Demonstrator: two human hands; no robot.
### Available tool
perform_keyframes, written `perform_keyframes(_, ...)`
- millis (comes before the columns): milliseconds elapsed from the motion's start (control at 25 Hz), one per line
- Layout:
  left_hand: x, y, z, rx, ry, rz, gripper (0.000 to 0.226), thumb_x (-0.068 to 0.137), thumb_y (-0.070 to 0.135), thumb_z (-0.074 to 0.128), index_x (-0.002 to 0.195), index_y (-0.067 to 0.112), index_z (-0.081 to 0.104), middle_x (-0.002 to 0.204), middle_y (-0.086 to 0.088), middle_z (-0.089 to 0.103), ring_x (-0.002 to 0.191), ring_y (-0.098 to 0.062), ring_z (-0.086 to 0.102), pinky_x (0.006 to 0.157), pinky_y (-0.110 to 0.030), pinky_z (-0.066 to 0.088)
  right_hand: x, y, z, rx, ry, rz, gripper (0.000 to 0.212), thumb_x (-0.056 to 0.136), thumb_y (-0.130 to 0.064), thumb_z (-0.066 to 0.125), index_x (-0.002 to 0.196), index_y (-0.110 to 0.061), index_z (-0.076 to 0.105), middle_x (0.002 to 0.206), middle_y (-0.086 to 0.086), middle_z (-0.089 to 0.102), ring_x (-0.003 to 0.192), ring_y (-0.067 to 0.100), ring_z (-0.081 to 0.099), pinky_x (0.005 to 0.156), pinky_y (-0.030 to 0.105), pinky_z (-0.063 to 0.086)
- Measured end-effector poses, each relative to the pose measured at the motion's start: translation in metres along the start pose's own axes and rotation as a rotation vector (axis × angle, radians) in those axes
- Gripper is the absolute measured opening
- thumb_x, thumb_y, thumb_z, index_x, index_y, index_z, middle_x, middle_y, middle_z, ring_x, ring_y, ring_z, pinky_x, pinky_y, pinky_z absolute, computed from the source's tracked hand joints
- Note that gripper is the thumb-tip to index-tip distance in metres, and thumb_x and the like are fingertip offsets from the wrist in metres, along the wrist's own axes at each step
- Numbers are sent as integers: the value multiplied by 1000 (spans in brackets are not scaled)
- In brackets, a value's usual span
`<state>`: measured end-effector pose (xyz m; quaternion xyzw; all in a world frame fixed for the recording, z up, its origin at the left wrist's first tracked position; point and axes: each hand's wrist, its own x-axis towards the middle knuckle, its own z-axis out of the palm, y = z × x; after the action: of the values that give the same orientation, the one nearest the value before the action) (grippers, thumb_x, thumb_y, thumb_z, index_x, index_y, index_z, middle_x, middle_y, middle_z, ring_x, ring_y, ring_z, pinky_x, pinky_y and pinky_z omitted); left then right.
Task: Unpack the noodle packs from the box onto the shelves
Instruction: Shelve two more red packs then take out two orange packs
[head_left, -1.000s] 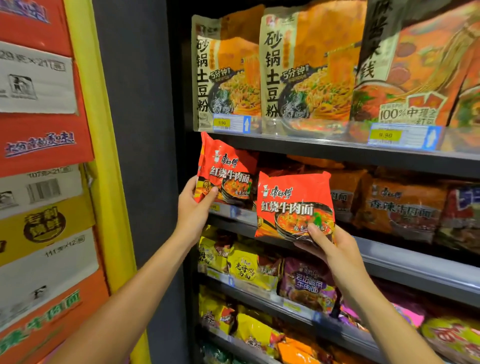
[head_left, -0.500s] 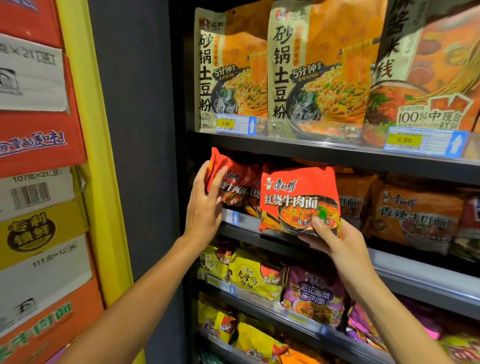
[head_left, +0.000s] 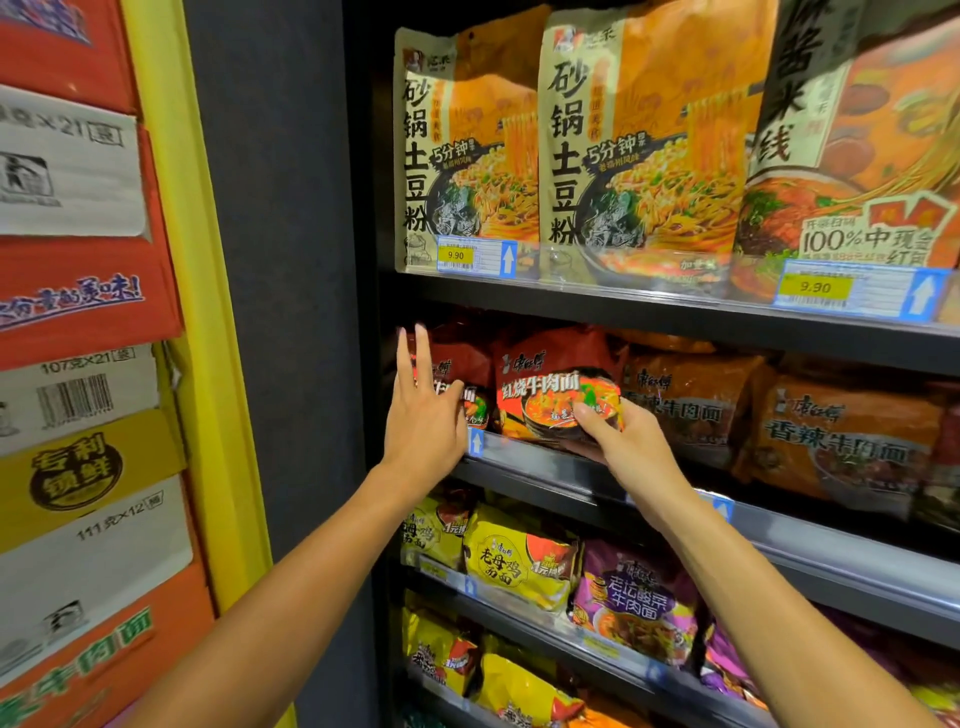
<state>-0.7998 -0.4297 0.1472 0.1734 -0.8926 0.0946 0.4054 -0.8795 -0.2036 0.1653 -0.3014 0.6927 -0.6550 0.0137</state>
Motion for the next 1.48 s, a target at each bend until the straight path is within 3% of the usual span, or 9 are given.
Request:
perform_keyframes(240,-16,12,-3,-258,-223,18,56,103,44,34,152,19,32,158,-10,27,145,-28,23,114,-45,34,10,-12,-5,-649,59,-47,34,82,-41,78,83,-16,56,80,-1,66,72,16,63,56,31,47)
perform_keyframes(440,-25,17,-8,-306,-375,114,59,102,57,23,155,44,0,164,-10,12,151,-28,7,122,-45,14,9,-19,-1,-815,144,-85,54,77,-51,80,77,-19,37,77,2,52,74,24,54,51,32,32)
perform_keyframes(680,-24,10,-6,-284,-413,96,57,100,63,20,152,52,0,165,-11,3,152,-30,-2,122,-48,4,11,-35,-3,-1144,79,-21,58,77,-67,70,76,-16,41,76,-2,52,80,28,58,63,36,38)
perform_keyframes(760,-27,6,-8,-318,-425,90,55,100,63,21,150,55,2,165,-11,-1,152,-31,-6,121,-49,5,5,-38,-8,-1211,93,-93,56,79,-63,71,93,-14,48,88,2,56,87,30,61,64,35,39)
perform_keyframes(840,-27,0,-10,-349,-468,88,54,99,63,22,150,56,3,165,-11,-7,152,-29,-11,121,-48,3,1,-34,-13,-1221,82,-358,55,84,-46,74,121,-16,48,107,5,55,96,28,59,67,34,45)
perform_keyframes(960,-26,-6,-10,-343,-489,108,54,99,65,20,148,59,1,165,-12,-9,151,-30,-14,121,-47,0,3,-14,-23,-1184,-164,-852,30,96,-28,61,124,-20,62,127,-1,57,115,23,53,86,39,52)
perform_keyframes(1160,-16,-3,-4,-315,-512,88,55,99,65,18,151,54,6,165,-17,-4,151,-33,-8,120,-55,-6,-1,5,-9,-1211,-246,-654,60,100,-54,23,129,-24,65,140,-10,52,138,13,34,97,30,52)
perform_keyframes(1280,-12,-5,-7,-291,-488,60,60,98,65,18,154,43,9,165,-16,5,152,-32,2,121,-55,-2,-1,8,-2,-1266,-282,-647,60,99,-56,26,132,-22,63,143,-5,51,140,16,35,102,32,48)
perform_keyframes(1480,-21,-15,-9,-320,-567,119,59,96,69,16,151,54,2,165,-14,-7,152,-34,-8,122,-52,-3,-9,12,-16,-1347,-240,-640,57,100,-57,30,123,-22,69,136,-6,58,128,18,48,103,38,45)
